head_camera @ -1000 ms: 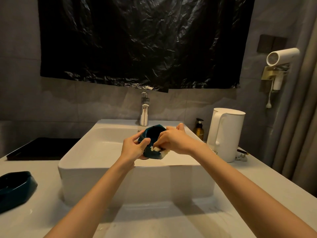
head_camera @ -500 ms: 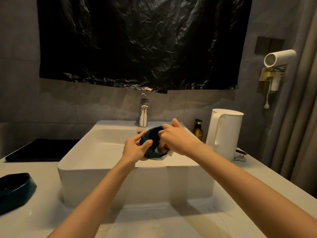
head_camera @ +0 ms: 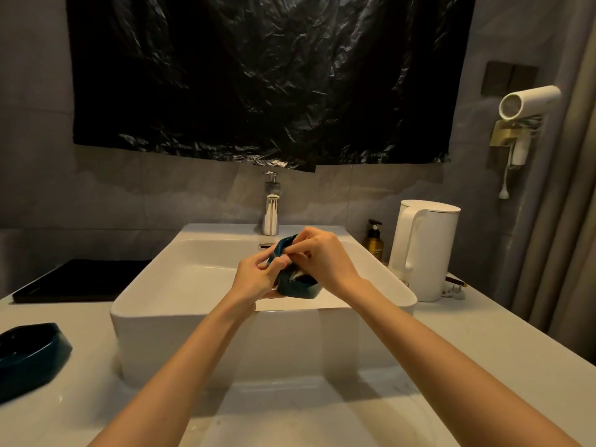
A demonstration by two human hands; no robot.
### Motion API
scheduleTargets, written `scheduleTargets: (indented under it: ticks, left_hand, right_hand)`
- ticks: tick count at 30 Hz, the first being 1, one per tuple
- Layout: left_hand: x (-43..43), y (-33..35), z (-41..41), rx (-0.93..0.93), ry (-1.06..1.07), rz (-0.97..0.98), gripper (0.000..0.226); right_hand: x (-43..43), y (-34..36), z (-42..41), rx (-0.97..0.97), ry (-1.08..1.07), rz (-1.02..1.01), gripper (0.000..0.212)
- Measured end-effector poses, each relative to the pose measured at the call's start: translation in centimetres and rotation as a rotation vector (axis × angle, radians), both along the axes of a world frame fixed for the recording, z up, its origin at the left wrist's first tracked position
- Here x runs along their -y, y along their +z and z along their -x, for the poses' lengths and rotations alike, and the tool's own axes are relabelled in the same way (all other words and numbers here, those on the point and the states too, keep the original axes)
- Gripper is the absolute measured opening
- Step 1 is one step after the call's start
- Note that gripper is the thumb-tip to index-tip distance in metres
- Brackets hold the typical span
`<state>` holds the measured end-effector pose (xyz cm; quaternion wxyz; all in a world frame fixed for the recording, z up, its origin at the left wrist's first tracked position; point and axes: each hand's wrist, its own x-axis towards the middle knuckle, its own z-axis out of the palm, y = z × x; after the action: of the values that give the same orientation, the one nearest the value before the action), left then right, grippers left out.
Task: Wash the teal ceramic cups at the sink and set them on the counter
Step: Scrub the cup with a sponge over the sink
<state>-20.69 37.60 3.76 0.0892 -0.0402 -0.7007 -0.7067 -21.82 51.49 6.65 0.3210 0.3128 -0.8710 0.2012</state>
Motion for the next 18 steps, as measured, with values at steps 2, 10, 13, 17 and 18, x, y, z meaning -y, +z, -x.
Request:
scheduleTargets:
  ticks: [2,10,13,17,18]
  left_hand:
    - [0.1,-0.1,0.0,0.005,0.006,-0.033,0.039]
    - [0.2,-0.5,0.9,0.001,0.123,-0.051,0.048]
    - [0.1,-0.5,0.8,-0.002,0.073,-0.022,0.048]
    - [0.1,-0.4,0.6,0.007,0.013,-0.027,0.049]
    - [0.2,-0.3,0.6,0.014,0.017,-0.043,0.048]
  right_hand:
    - [0.0,0.3,-0.1,-0.088,-0.044,-0.111,0.02]
    - [-0.4,0.2,-1.0,0.063,-0.018,-0.189,0.023]
    - [-0.3,-0.3,-1.0,0.065,0.004,-0.014,0.022]
    - [-0.6,-0.8,-0.5,-0.039,-0.036,-0.055,0.021]
    - [-1.0,-0.7,-0.3,-0.071,-0.044,-0.068,0.021]
